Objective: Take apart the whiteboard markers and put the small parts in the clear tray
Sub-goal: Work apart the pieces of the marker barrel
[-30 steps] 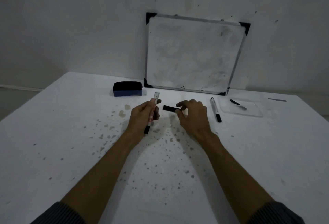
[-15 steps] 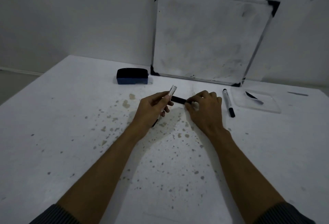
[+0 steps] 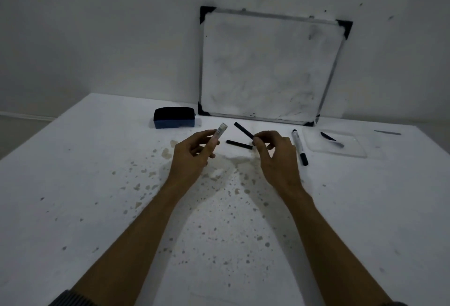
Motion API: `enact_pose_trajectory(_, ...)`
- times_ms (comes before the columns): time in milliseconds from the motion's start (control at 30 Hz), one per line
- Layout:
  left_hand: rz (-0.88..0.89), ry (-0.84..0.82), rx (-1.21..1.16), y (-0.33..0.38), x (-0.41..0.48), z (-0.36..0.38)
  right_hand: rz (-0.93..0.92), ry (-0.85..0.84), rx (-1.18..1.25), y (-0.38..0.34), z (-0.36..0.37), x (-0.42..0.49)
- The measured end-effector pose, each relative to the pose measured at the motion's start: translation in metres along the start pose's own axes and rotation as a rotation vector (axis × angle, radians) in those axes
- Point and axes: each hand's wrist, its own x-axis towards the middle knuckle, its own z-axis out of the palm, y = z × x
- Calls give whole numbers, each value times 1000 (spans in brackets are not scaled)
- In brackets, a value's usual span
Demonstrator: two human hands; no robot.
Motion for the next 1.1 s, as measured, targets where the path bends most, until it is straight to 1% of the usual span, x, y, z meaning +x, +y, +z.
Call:
enact_pose_trajectory(167,-34,-63,-31,5,-7,7,262,170,456,0,-14,-18)
enact_pose_trajectory(233,-43,-86,-45,7,-9,8,361,161,636,2,-13,-18)
enact_pose_trajectory(300,-55,-111,-58,9,-12,8,391,120,694,5,-11,-15)
enact_pose_trajectory(367,-62,-133,-72,12,-14,9,385,94,704,8,-9,-14)
enact_pose_trajectory(467,-63,-144,-63,11,-15,9,400,110,731,11,-7,-15)
enact_pose_trajectory(600,-66,-159,-37,8,-14,8,386,114,691,9,-9,-15)
enact_pose_trajectory(667,-57,-176,-27,6,-15,9,352,108,629,5,-12,-16)
enact_pose_trajectory(733,-27,-205,13,5,-16,10,294,113,506,2,-14,-17)
enact_pose_trajectory(800,38,-217,122,5,-20,12,215,130,388,-2,-14,-19)
enact_pose_trajectory(833,56,-214,159,6,-22,14,184,139,366,-5,-13,-21)
enact_pose_trajectory(933,33,-205,84,10,-31,25,141,155,366,-13,-8,-24)
enact_pose_trajectory(1000,11,-210,35,12,-37,33,150,171,369,-15,-4,-26)
enact_pose_trajectory(1100,-32,-204,11,11,-37,34,102,124,351,-14,0,-27)
